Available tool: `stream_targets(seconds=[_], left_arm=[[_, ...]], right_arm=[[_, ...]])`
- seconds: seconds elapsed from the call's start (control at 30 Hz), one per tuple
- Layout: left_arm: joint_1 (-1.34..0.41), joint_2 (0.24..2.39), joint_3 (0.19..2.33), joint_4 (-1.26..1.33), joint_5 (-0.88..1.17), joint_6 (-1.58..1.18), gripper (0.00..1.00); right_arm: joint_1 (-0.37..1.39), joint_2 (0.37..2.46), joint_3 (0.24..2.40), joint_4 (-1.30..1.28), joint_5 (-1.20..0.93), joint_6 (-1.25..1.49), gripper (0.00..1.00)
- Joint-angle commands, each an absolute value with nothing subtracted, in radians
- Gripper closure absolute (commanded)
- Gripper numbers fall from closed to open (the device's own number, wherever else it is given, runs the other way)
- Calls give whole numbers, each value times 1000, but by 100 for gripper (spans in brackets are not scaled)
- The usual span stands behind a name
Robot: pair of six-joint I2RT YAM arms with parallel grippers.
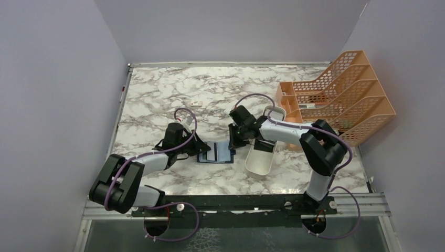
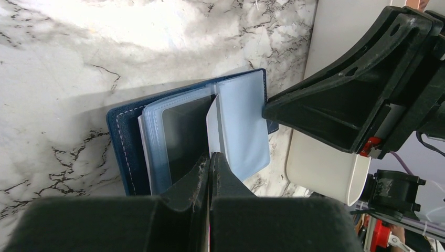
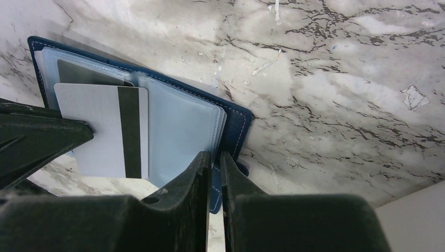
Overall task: Put the credit cards into the card holder
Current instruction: Insert the credit card into the card holder.
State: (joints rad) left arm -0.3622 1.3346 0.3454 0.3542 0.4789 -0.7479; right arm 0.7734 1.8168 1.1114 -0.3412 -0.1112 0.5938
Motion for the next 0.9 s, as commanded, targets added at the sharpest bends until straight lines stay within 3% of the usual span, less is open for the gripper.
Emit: stream_targets(seconds=[0.0, 0.53, 0.87], left_arm=[[-365, 1346, 336, 341, 499, -738, 100], [-366, 1446, 333, 433, 549, -752, 100], [-363, 1387, 333, 226, 349, -767, 100]], right_arm=[[779, 1848, 1105, -398, -17, 576, 85], [779, 1854, 1093, -384, -32, 566, 85], [779, 1849, 1089, -383, -29, 561, 85]])
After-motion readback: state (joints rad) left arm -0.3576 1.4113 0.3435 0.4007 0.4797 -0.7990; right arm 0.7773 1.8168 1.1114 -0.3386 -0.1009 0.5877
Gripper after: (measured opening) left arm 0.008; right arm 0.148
